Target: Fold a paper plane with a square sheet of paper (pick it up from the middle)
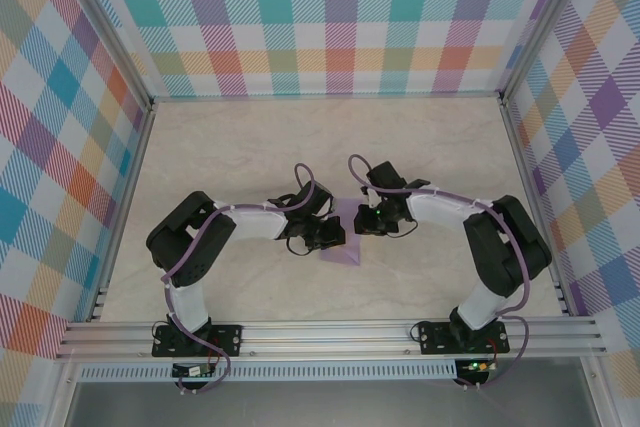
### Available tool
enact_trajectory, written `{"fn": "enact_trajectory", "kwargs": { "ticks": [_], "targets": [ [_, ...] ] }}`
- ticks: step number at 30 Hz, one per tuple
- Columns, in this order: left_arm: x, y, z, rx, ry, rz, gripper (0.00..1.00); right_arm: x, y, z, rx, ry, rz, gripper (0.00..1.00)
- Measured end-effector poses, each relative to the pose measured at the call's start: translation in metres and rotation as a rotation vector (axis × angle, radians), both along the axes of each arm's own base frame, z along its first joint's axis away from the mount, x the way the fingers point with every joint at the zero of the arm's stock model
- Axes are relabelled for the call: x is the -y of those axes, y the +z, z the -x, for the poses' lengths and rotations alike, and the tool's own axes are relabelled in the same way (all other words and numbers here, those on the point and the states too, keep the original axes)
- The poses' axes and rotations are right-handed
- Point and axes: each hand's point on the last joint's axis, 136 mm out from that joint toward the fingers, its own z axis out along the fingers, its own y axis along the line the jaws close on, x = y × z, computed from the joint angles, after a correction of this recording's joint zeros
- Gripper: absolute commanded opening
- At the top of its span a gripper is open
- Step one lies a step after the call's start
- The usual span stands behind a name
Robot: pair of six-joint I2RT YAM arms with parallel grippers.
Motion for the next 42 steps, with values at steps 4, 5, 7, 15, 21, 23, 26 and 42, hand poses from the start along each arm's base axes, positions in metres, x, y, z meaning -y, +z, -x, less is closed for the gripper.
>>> {"fn": "enact_trajectory", "kwargs": {
  "ticks": [4,5,7,15,21,23,26,42],
  "targets": [
    [0.000,0.000,0.000,0.000,0.000,-0.001,0.08,-0.008,0.001,0.003,-0.021,0.014,-0.044,0.06],
    [0.000,0.000,0.000,0.000,0.000,-0.002,0.08,-0.009,0.000,0.004,-0.028,0.018,-0.051,0.05],
    [0.000,0.000,0.000,0.000,0.001,-0.002,0.08,-0.011,-0.003,0.006,-0.049,0.024,-0.058,0.04],
    [0.000,0.000,0.000,0.000,0.001,-0.004,0.08,-0.010,-0.020,0.011,-0.106,0.029,-0.042,0.03],
    [0.000,0.002,-0.002,0.000,0.005,-0.013,0.08,-0.009,-0.022,0.010,-0.111,0.040,-0.030,0.03],
    [0.000,0.004,-0.004,0.008,0.009,-0.014,0.08,-0.009,-0.022,0.010,-0.107,0.047,-0.025,0.03],
    [0.004,0.011,-0.010,0.030,0.015,-0.007,0.08,-0.008,-0.022,0.010,-0.105,0.053,-0.023,0.02],
    [-0.008,-0.001,-0.016,0.044,0.053,-0.085,0.07,-0.008,-0.023,0.010,-0.107,0.056,-0.017,0.02]
  ]
}}
